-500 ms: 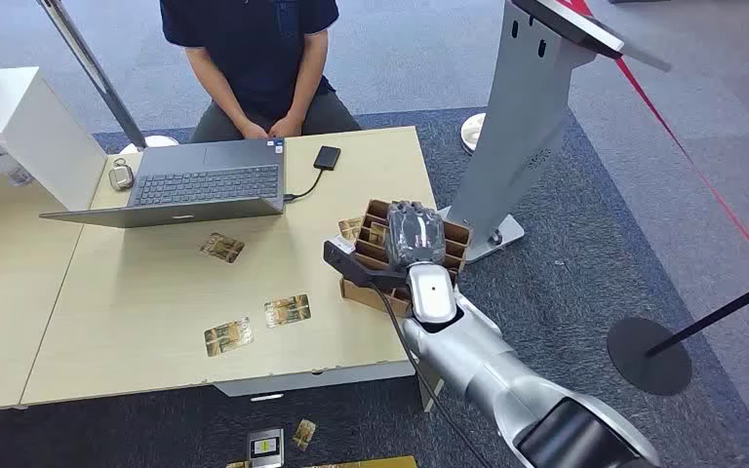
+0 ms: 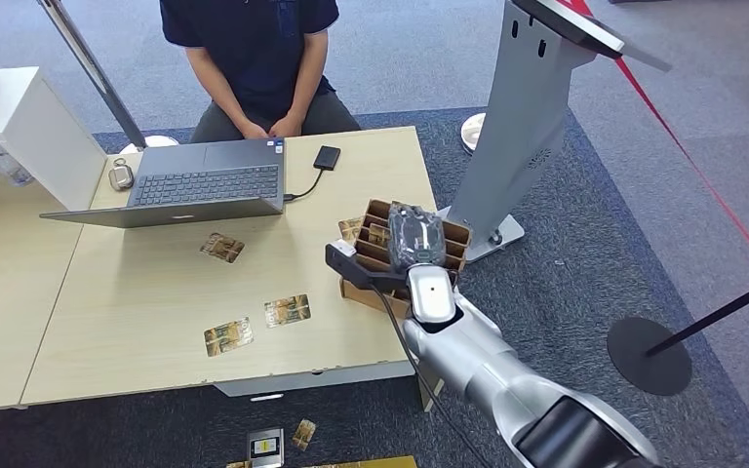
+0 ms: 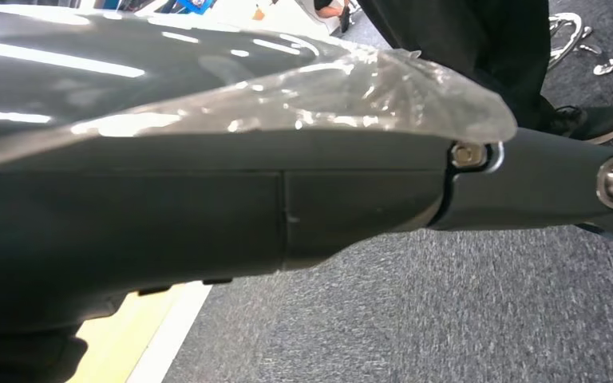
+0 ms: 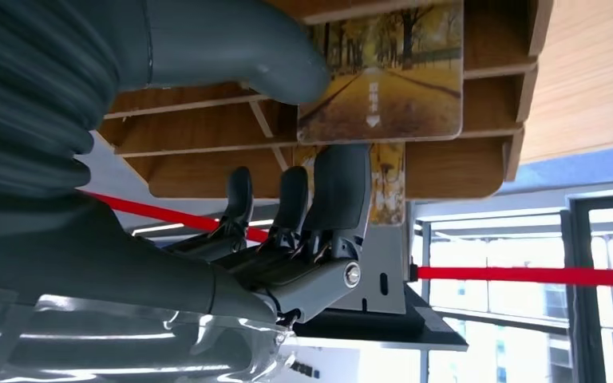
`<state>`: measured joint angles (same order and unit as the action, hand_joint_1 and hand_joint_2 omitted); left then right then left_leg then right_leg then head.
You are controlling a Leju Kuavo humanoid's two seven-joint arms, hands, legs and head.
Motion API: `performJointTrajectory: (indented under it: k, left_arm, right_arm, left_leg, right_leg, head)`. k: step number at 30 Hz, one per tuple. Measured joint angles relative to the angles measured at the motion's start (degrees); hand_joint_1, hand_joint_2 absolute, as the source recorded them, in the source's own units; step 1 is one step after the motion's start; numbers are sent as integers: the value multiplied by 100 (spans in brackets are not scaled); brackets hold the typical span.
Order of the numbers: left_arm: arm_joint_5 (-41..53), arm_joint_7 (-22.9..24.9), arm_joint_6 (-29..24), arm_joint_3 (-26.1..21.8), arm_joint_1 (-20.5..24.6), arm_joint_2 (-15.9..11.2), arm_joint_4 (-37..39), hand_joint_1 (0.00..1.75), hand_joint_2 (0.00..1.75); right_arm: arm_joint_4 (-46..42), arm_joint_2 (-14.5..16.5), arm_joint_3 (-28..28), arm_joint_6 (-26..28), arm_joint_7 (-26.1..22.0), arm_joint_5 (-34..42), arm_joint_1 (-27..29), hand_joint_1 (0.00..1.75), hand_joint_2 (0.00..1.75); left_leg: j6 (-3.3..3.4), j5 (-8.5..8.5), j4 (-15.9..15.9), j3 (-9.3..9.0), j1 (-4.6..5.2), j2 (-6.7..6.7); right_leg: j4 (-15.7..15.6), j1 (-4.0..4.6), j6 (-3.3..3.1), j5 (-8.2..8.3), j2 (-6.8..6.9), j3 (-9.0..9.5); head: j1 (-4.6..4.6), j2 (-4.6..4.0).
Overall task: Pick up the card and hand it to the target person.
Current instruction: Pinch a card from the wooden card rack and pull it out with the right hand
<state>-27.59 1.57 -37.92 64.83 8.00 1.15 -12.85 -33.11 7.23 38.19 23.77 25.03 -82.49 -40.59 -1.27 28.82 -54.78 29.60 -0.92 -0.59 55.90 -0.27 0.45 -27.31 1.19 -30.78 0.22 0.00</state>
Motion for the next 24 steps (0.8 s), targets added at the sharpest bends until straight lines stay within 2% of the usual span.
performJointTrajectory:
  k: [8,14,19,24]
  left_arm:
    - [0,14,0,0,-2,1,0,0,0]
    - [-3,17,0,0,-6,1,0,0,0]
    - [-20,20,2,0,-13,1,0,0,0]
    - [-30,20,2,0,-15,1,0,0,0]
  right_arm:
    - [125,168,18,-12,-56,-2,51,101,175]
    - [204,256,21,14,-86,46,58,131,175]
    - [215,282,22,42,-107,79,52,145,175]
    - [217,299,26,98,-175,168,64,169,175]
  left_leg:
    - [0,0,0,1,0,0]
    - [-1,1,0,0,0,0]
    - [-1,1,0,-1,0,0]
    - [0,0,0,0,0,0]
  right_leg:
    - [0,0,-1,-1,0,-1]
    - [0,0,-1,-1,0,0]
    - [0,0,-1,-1,0,0]
    - [0,0,-1,0,0,0]
  head:
    - [2,0]
    - [2,0]
    - [1,0]
    - [1,0]
